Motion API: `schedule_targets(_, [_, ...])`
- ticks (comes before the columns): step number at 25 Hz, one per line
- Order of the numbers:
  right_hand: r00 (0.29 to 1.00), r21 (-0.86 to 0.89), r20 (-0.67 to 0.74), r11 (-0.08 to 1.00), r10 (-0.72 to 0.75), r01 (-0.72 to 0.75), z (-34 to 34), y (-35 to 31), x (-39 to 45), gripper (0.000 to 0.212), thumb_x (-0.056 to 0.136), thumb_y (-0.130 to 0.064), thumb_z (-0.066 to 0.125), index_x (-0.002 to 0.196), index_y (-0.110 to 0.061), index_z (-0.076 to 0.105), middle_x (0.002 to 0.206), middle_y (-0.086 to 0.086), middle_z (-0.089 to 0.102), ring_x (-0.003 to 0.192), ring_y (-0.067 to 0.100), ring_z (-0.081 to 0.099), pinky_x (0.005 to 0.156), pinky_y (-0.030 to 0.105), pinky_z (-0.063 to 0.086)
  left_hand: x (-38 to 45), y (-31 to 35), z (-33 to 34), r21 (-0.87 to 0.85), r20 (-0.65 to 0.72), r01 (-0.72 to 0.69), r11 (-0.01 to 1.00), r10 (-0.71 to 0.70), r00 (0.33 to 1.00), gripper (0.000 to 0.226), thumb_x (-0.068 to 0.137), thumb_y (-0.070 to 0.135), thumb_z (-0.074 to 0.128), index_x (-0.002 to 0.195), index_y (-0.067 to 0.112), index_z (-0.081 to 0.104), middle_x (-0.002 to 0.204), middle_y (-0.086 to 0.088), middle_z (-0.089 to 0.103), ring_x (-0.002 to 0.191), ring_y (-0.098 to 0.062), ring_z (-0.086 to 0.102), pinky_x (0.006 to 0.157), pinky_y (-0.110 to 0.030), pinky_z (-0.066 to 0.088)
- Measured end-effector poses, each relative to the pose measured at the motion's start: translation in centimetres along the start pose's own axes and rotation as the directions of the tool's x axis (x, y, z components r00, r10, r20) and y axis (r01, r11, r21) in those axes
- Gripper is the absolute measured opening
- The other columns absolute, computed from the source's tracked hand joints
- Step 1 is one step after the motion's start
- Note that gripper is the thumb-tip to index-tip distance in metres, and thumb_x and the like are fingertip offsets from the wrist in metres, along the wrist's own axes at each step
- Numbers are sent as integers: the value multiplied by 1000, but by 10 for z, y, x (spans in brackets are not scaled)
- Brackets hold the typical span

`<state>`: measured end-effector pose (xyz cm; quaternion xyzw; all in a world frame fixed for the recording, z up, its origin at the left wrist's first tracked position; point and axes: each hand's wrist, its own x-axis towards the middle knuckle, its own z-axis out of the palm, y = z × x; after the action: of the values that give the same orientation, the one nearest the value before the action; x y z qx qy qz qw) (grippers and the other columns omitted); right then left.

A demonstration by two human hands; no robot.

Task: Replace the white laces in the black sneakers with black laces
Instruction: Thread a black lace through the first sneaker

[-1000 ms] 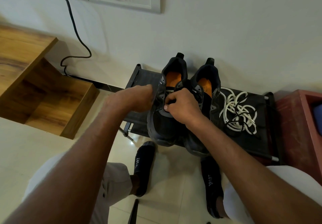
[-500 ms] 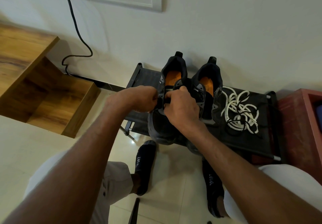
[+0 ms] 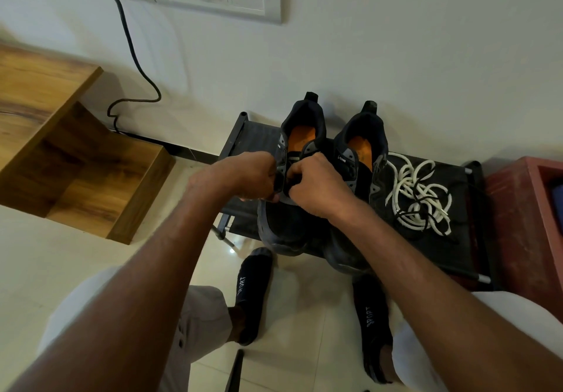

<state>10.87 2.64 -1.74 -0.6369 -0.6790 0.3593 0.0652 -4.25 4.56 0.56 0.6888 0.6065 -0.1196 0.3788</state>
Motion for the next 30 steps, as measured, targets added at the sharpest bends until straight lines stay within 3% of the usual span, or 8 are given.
schedule_targets(3, [985, -44, 171, 998, -32, 40, -17, 5, -3, 59, 85, -24, 83, 138, -22, 57, 142, 5, 36, 115, 25, 51, 95, 37, 52, 5, -1, 4, 32, -98, -19, 999, 22, 995, 24, 87, 29, 81, 92, 23, 59, 102, -4, 67, 93, -20, 64, 74, -30, 48])
schedule_targets(5, [976, -168, 209, 981, -56, 92, -21, 11, -6, 85, 79, -30, 89, 148, -30, 39, 143, 3, 33, 123, 26, 49, 99, 41, 52, 8, -4, 10, 48, -186, -31, 998, 40, 982, 25, 84, 33, 83, 83, 25, 59, 97, -1, 68, 92, -20, 64, 69, -29, 46])
schedule_targets(10, [992, -142, 26, 982, -122, 125, -16, 20, -7, 93, 70, -47, 93, 139, -37, 31, 132, 1, 37, 109, 28, 58, 81, 35, 47, 8, -9, 12, -206, -198, -14, 978, -28, 980, 25, 88, 36, 80, 97, 16, 70, 82, -4, 71, 80, -22, 72, 70, -35, 59])
schedule_targets(15, [995, -281, 88, 958, -41, 64, -17, 16, -7, 107, 68, -49, 94, 153, -37, 30, 147, 8, 29, 129, 42, 51, 100, 48, 53, 10, -5, 13, -240, -188, 30, 970, -77, 979, 20, 90, 31, 78, 94, 12, 72, 78, -5, 70, 72, -20, 69, 69, -33, 62])
schedule_targets(22, [996, -244, -28, 967, -85, 76, -9, 8, -12, 59, 64, -37, 98, 99, -30, 51, 129, -1, 37, 104, 30, 60, 85, 44, 59, 10, -3, 16, -293, -232, 57, 954, -129, 964, 17, 93, 22, 75, 95, 5, 71, 88, -15, 75, 82, -28, 76, 84, -47, 63])
schedule_targets(24, [994, -243, -40, 966, -106, 93, -9, 9, -12, 53, 66, -36, 97, 102, -29, 58, 128, -2, 38, 105, 29, 61, 85, 43, 59, 7, -2, 14, -328, -221, 59, 943, -138, 965, 15, 96, 19, 71, 96, 4, 69, 87, -17, 74, 79, -28, 76, 83, -45, 64])
schedule_targets(27, [996, -291, 4, 953, -93, 90, -11, 13, -11, 74, 70, -40, 95, 133, -30, 58, 138, 1, 38, 120, 35, 58, 97, 47, 56, -2, 0, 4, -407, -196, 60, 911, -152, 969, 15, 99, 18, 67, 97, 4, 67, 87, -15, 74, 78, -25, 76, 80, -42, 65])
schedule_targets(30, [997, -277, 26, 957, -79, 83, -16, 14, -7, 63, 66, -41, 96, 115, -27, 59, 126, 3, 52, 114, 31, 59, 93, 44, 55, -8, -4, -12, -471, -267, 8, 882, -151, 952, 18, 101, 18, 65, 97, 1, 67, 97, -19, 75, 95, -30, 74, 89, -47, 62])
